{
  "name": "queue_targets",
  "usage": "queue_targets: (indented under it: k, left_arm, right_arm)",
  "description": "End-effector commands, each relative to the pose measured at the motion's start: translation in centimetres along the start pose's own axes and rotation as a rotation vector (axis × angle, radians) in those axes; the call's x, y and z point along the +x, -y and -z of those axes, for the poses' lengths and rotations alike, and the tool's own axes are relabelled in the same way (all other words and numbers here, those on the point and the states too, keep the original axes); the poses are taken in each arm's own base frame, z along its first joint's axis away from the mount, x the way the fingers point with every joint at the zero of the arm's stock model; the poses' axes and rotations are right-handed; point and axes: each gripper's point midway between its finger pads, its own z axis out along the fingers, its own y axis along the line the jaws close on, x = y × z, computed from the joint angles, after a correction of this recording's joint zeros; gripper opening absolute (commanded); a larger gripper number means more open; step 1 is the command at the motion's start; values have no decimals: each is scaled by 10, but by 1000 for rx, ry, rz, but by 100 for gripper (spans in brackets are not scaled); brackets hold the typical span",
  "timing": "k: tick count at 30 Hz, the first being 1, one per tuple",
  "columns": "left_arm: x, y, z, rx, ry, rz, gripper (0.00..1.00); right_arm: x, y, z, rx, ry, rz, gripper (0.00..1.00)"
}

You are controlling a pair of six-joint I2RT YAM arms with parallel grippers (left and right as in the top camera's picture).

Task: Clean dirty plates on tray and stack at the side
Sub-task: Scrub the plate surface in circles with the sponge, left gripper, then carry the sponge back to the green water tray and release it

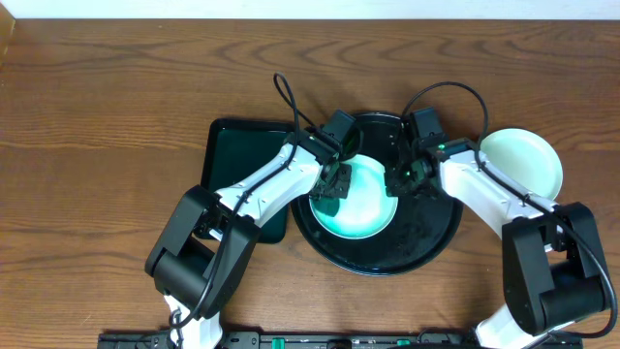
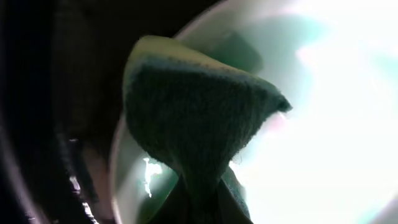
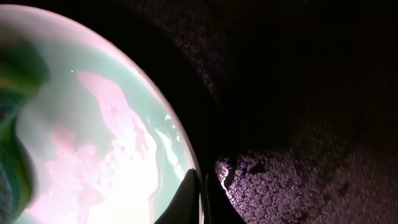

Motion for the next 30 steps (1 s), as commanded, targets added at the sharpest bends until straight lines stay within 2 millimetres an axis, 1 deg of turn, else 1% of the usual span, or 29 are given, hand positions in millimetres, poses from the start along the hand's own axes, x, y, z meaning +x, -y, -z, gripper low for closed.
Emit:
queue_targets:
  k: [1,4,8,12,15,17,20,22,24,27,28,30]
  left_arm:
    - [25,25,1,133,-96,61,8]
    - [24,47,3,224,-106,115,8]
    - [18,67,6,306,-90,133,8]
    - [7,90,18,422,-66,109,7]
    - [-5,98,34,448,-23,94,7]
    - [-17,95,44,433,32,91,8]
    - [-32,76,59,361,125,116,8]
    - [-39,56,69,305,163,140,8]
    - [-41,32,80,252,182,154,7]
    - [-38,-10,94,172,178,209,8]
    - [-36,-29,99,141,172,229,8]
    - [-32,-59,106,94,155,261,8]
  right_arm:
    - [2,-3,0,-4,0,17,1]
    - [2,-3,0,-5,1,17,1]
    - [2,-3,0,-5,1,17,1]
    - [2,-3,0,-5,0,17,1]
    - [2,-3,0,-5,0,17,1]
    - [2,-3,0,-5,0,17,1]
    - [2,-3,0,-5,0,17,4]
    - [2,-3,0,-5,0,17,6]
    - [2,-3,0,-4,-2,17,7]
    - [3,-3,0,-4,-4,16,12]
    - [3,-3,0,-4,-4,16,14]
    - [3,-3,0,-4,-4,16,22]
